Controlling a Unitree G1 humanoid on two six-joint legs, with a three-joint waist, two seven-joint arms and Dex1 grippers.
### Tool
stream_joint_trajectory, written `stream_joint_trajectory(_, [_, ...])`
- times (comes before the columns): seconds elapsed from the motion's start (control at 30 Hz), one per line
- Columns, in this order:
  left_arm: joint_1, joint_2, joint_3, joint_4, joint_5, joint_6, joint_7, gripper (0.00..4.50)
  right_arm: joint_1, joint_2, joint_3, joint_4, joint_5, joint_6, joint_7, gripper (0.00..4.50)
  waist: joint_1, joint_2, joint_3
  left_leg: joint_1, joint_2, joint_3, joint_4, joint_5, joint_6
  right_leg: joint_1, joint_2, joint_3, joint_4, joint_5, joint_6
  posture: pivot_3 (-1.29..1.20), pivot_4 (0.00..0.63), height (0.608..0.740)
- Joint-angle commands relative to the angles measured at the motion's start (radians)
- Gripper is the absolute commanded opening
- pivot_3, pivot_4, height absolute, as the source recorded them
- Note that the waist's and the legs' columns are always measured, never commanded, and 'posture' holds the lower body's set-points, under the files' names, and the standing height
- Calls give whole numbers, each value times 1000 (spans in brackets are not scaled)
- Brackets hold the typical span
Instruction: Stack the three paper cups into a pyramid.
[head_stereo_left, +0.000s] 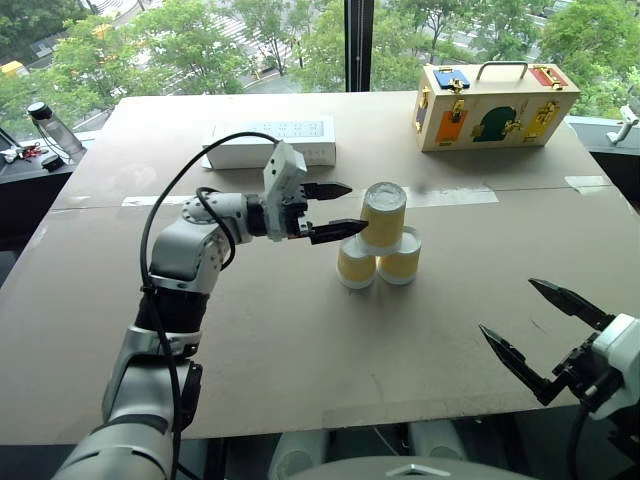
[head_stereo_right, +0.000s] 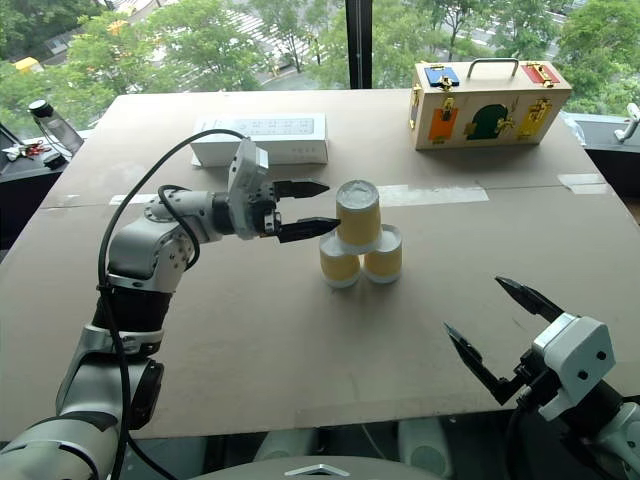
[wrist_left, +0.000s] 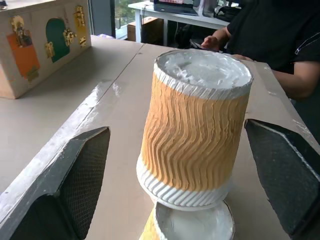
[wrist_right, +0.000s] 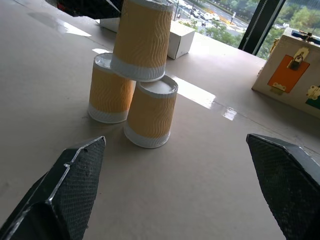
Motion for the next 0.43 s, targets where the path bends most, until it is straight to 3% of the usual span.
stream_joint_trajectory(0.03, [210, 58, 133, -131, -60, -13, 3, 4423, 6, -10, -24, 69, 11, -36, 44, 4500, 2, 0, 0, 0, 0, 0, 0, 0, 0, 0, 0, 0, 0, 0, 0, 0, 150, 740])
stream_joint_trajectory(0.27, [700, 97, 313, -278, -49, -64, 52, 4423, 68, -32, -115, 257, 57, -98, 185, 4500, 22, -1, 0, -1, 3, 1, 0, 0, 0, 0, -2, 1, -1, -3, -4, 0, 150, 740])
stream_joint_trajectory(0.43, [826, 62, 336, -365, -65, -68, 124, 4423, 59, -62, -145, 359, 57, -120, 243, 4500, 40, -1, 0, 0, 6, 4, 0, -1, 0, 2, -3, 0, -1, -5, 0, 0, 150, 740])
